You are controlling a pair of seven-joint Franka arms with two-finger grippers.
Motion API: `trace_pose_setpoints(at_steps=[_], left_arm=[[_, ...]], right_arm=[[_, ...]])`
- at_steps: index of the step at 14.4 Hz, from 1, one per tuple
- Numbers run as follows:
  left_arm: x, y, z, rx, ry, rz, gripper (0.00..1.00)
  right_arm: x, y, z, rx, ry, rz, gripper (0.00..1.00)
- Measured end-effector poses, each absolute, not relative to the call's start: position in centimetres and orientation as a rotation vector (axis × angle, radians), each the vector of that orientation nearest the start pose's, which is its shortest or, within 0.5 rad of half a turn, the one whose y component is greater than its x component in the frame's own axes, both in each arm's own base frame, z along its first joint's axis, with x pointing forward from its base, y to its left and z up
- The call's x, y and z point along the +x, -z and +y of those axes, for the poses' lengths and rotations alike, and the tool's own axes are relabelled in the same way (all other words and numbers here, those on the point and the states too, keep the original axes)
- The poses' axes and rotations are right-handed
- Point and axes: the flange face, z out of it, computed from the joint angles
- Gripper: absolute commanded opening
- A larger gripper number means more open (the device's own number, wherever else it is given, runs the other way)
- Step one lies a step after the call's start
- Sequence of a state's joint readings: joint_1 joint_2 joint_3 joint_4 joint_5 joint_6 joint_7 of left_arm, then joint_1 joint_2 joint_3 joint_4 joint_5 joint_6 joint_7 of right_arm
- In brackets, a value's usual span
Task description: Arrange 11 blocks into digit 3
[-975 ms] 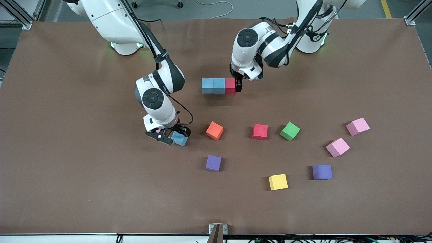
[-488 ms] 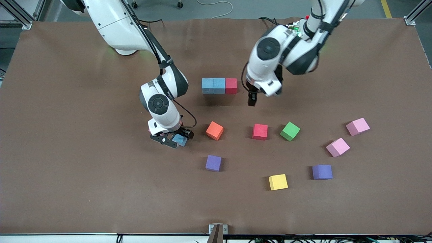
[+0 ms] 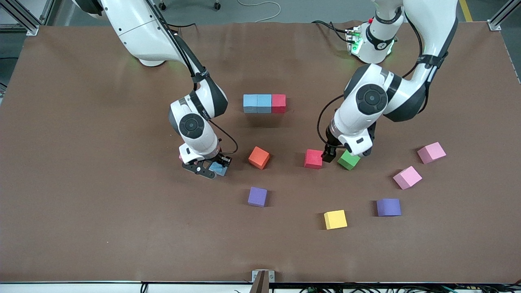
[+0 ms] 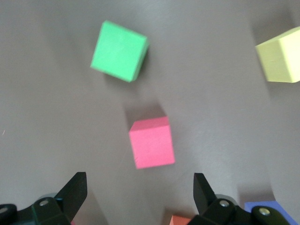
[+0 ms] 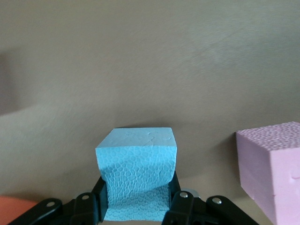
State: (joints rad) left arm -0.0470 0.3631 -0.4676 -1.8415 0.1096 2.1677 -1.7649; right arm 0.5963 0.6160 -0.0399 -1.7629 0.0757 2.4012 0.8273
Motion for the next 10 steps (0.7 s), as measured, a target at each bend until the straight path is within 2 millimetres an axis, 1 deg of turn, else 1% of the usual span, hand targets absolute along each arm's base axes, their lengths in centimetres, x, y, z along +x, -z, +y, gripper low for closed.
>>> trace_pose_setpoints(at_steps=[2,3,4,6,8,10], left_arm=[[57.0,-35.7,-28.6,-2.695,-0.076,-1.673,1.00],[57.5,-36.4,-28.0,-2.744,-0.068,-1.568,1.00],[58.2,-37.3,-27.0,-2.787,-0.060,-1.445,1.00],[60.5,-39.8,-23.8,-2.853,-0.020,-1.164,1.00],[63.2,-42.5,-20.5,-2.909,0.047,-0.860,1.00],[65.0,-44.3,-18.8,-2.944,0.114,-0.592,1.00]], right_arm=[[55.4,-22.4,36.8,-3.088,-0.015,0.322,0.03],[54.8,-22.8,37.7,-3.093,-0.018,0.257,0.03],[54.0,-23.4,38.7,-3.095,-0.018,0.204,0.03],[51.7,-24.3,40.8,-3.100,-0.022,0.117,0.04],[48.9,-24.7,42.5,-3.105,-0.029,0.045,0.04],[46.5,-24.6,43.4,-3.102,-0.023,-0.011,0.04]])
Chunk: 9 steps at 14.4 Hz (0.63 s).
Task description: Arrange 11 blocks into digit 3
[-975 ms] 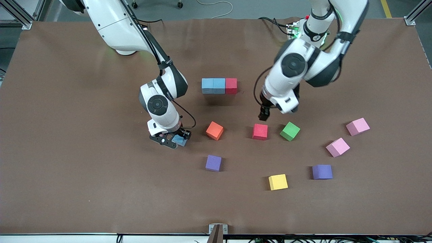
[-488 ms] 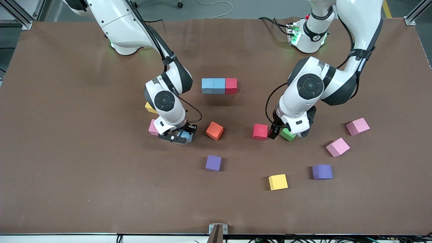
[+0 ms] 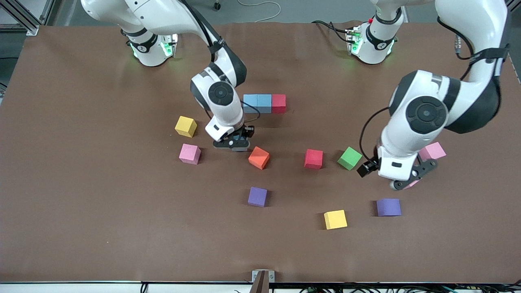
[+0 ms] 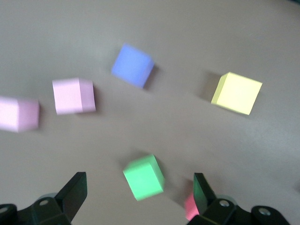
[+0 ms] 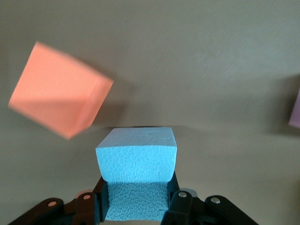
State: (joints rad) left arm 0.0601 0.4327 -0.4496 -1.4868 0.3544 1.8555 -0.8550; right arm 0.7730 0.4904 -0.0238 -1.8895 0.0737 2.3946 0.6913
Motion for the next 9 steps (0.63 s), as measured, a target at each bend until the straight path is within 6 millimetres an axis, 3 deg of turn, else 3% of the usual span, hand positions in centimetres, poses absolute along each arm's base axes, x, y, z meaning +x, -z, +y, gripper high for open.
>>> trace_pose_setpoints(at_steps=[2,5,9], left_arm=[[66.1,-46.1,-18.1,-2.958,0.166,-0.366,1.00],[66.1,-49.2,-17.0,-2.947,0.165,-0.147,1.00],[63.8,-56.6,-13.2,-2.916,0.173,0.005,1.00]], right_arm=[[44.7,-24.2,43.6,-3.098,-0.014,-0.039,0.04],[43.1,-23.7,43.5,-3.094,-0.003,-0.037,0.04],[41.0,-22.7,44.3,-3.084,0.015,-0.034,0.04]])
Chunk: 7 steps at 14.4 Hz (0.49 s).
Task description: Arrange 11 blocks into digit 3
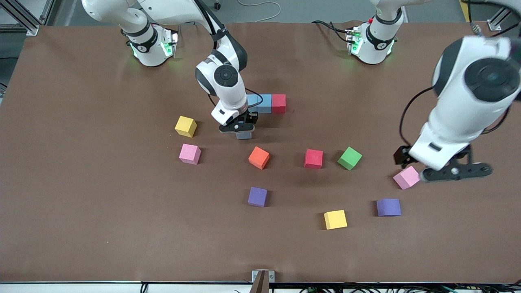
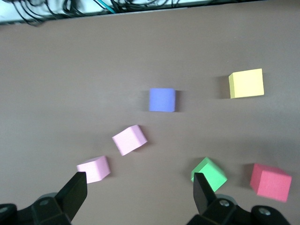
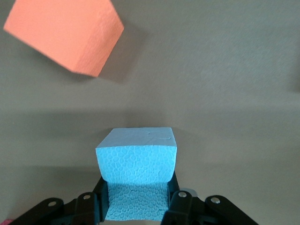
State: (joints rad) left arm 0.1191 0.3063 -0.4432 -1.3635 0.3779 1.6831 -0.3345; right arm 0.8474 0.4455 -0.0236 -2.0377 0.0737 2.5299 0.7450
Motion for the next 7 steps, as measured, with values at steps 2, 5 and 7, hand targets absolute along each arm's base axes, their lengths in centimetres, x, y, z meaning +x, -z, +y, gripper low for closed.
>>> trace_pose_setpoints(at_steps=[2,5,7], left_arm=[[61.5,-60.0,-12.1,-2.932,0.138,0.045,1.00],[58.8,-64.0,-8.6,-3.026,0.078,0.078,1.00],[57.6,-65.4,-5.6,-3.077,0.036,0.033,1.00]], right_arm=[[40.3,-22.3,44.5,-3.086,0.012,-0.034,0.04],[39.6,-22.1,44.9,-3.090,0.006,-0.032,0.04],[39.2,-22.0,45.0,-3.092,0.002,-0.028,0.04]])
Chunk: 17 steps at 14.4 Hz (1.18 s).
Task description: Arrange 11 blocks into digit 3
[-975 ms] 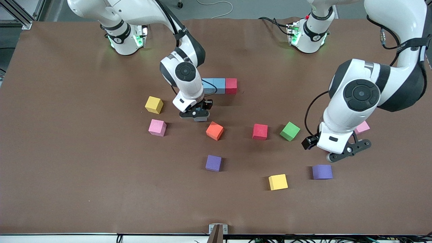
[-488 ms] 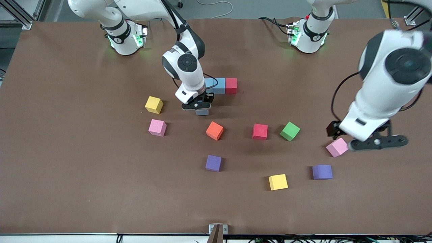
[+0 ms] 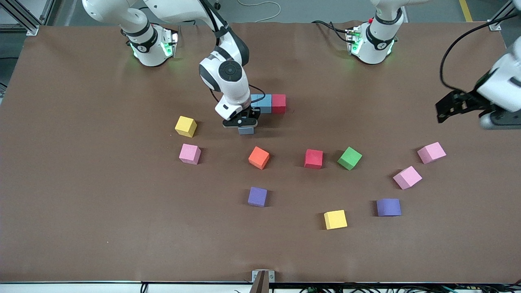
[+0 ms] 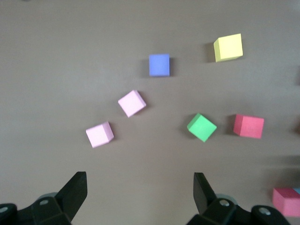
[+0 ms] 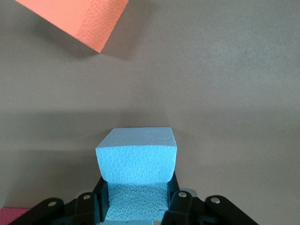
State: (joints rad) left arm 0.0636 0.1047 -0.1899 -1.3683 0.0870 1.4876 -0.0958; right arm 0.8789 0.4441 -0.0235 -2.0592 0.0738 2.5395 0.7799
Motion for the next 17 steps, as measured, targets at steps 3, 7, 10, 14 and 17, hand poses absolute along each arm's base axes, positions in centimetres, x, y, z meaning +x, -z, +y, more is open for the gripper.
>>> trace_pose_setpoints(at_steps=[3,7,10,14,17], left_arm=[[56.4,-65.5,-4.3,-3.113,-0.017,0.019,1.00],[55.4,-65.0,-2.8,-3.124,-0.042,-0.023,1.00],[54.7,-65.6,-2.3,-3.124,-0.029,-0.038,1.00],[54.1,-66.2,-2.3,-3.124,-0.018,-0.038,1.00],[54.0,-66.0,-2.4,-3.123,-0.034,-0.034,1.00]], right_arm=[[38.7,-22.0,45.4,-3.093,0.000,-0.015,0.05],[38.2,-22.0,45.8,-3.093,-0.002,0.018,0.05],[38.0,-22.0,46.0,-3.093,-0.004,0.036,0.05],[37.7,-22.1,46.0,-3.093,-0.004,0.049,0.06],[37.3,-22.3,45.9,-3.095,-0.008,0.044,0.06]])
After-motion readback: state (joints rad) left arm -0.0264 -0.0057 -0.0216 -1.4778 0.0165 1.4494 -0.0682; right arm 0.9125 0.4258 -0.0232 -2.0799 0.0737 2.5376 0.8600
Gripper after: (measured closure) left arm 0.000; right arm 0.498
